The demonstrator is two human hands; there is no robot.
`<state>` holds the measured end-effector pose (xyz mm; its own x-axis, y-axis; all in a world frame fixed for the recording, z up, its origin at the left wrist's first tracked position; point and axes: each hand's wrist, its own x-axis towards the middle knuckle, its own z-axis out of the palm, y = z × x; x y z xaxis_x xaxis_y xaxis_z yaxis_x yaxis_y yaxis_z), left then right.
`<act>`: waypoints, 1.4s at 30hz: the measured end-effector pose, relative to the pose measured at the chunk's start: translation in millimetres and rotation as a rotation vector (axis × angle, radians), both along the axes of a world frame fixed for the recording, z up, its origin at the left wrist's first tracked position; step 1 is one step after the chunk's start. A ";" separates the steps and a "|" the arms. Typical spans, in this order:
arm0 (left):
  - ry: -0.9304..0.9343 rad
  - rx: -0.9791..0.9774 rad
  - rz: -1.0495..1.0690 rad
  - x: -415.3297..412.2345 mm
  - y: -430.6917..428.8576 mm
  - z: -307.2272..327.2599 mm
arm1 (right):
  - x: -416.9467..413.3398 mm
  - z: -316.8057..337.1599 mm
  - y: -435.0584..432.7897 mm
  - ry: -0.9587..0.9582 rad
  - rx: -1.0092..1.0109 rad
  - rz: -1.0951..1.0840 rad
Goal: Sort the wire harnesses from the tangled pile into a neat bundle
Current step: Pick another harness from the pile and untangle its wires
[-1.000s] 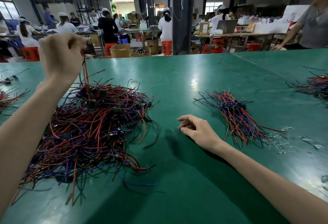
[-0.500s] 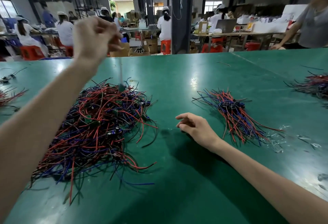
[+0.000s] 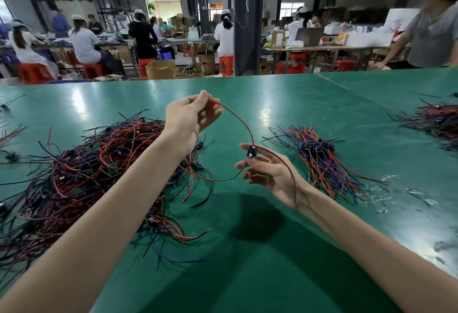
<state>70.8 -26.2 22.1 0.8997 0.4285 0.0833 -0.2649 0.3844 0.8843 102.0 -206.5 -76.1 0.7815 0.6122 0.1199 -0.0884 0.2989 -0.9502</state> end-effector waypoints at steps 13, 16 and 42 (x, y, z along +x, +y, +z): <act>0.197 0.377 -0.353 -28.7 -41.0 -87.4 | 3.8 0.6 -1.3 0.113 0.022 -0.037; 0.169 0.365 -0.317 -34.3 -42.8 -93.5 | 3.9 -0.8 -1.5 0.098 -0.024 -0.064; 0.230 0.502 -0.334 -41.5 -32.2 -104.8 | 31.2 -1.5 -23.6 0.274 0.140 -0.226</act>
<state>29.2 -58.4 -82.7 0.9966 0.0816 -0.0099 0.0150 -0.0623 0.9979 133.2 -230.1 -77.6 0.9097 0.4132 -0.0422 -0.2508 0.4655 -0.8487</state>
